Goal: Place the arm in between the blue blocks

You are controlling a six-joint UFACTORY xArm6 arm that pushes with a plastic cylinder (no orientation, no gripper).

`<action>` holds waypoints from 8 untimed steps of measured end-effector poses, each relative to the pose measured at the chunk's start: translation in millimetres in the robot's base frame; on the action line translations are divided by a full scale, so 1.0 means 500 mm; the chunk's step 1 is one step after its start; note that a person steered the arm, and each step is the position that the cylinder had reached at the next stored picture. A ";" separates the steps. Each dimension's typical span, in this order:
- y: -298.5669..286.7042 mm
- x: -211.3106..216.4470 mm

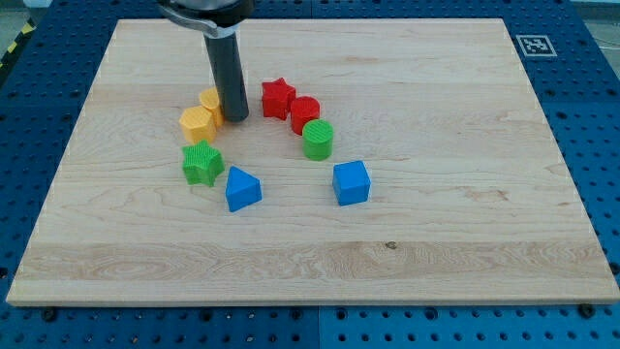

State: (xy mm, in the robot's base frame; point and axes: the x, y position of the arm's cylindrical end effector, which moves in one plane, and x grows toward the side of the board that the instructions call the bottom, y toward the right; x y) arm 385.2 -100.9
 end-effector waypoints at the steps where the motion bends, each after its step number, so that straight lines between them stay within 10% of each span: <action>1: 0.002 -0.031; 8: 0.079 0.077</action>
State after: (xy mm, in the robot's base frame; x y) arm 423.9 -61.5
